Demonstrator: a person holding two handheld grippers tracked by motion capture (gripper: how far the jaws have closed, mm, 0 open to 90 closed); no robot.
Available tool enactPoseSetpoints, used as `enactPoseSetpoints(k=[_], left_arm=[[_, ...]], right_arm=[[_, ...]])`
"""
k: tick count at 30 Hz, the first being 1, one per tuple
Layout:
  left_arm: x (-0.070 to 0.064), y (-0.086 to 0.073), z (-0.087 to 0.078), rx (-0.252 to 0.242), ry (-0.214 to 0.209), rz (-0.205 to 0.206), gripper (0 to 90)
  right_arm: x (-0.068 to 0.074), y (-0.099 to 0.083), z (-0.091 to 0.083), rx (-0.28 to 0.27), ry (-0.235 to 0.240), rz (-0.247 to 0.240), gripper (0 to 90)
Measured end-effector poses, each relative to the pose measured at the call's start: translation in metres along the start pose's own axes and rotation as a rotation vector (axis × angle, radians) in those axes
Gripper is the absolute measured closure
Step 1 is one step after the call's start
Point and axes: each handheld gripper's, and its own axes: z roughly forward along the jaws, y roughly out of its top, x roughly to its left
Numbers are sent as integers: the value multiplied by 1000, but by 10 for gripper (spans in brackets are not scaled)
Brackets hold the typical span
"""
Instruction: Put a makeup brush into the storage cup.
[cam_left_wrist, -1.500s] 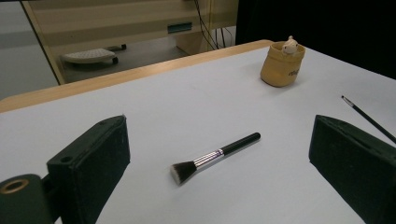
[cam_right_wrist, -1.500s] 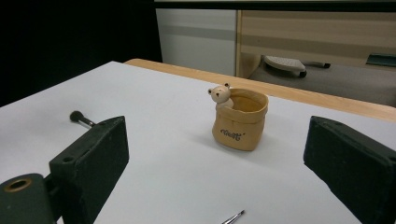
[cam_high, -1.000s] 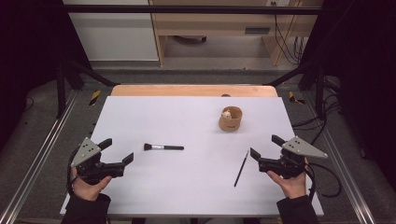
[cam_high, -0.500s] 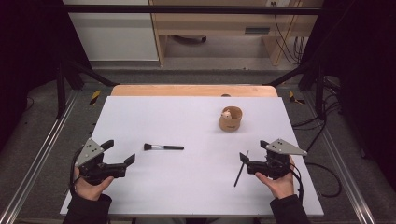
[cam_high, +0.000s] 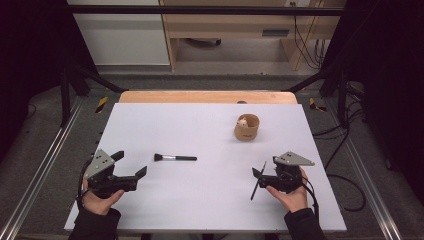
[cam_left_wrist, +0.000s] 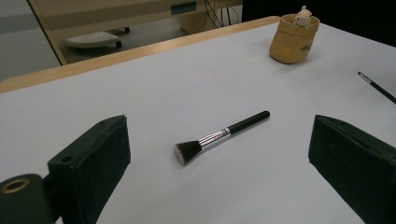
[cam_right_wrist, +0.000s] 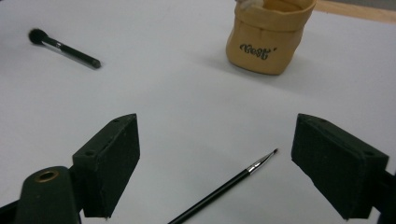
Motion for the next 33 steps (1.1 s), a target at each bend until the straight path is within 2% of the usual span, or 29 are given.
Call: enactPoseSetpoints(k=[11, 16, 17, 21, 28, 33], left_arm=[[-1, -1, 2, 8, 0, 3, 48], [0, -1, 1, 9, -1, 3, 48], [0, -1, 1, 9, -1, 3, 48], [0, -1, 1, 9, -2, 1, 48], [0, -2, 3, 8, -4, -2, 48], [0, -2, 3, 9, -6, -3, 49]], right_arm=[[5, -11, 18, 91, -17, 2, 215], [5, -16, 23, 127, -37, 29, 240], [3, -17, 25, 132, -35, 10, 247], [4, -21, 30, 168, -51, 23, 268], [3, -26, 37, 214, -74, 8, 317], [3, -28, 40, 240, -72, 2, 374]])
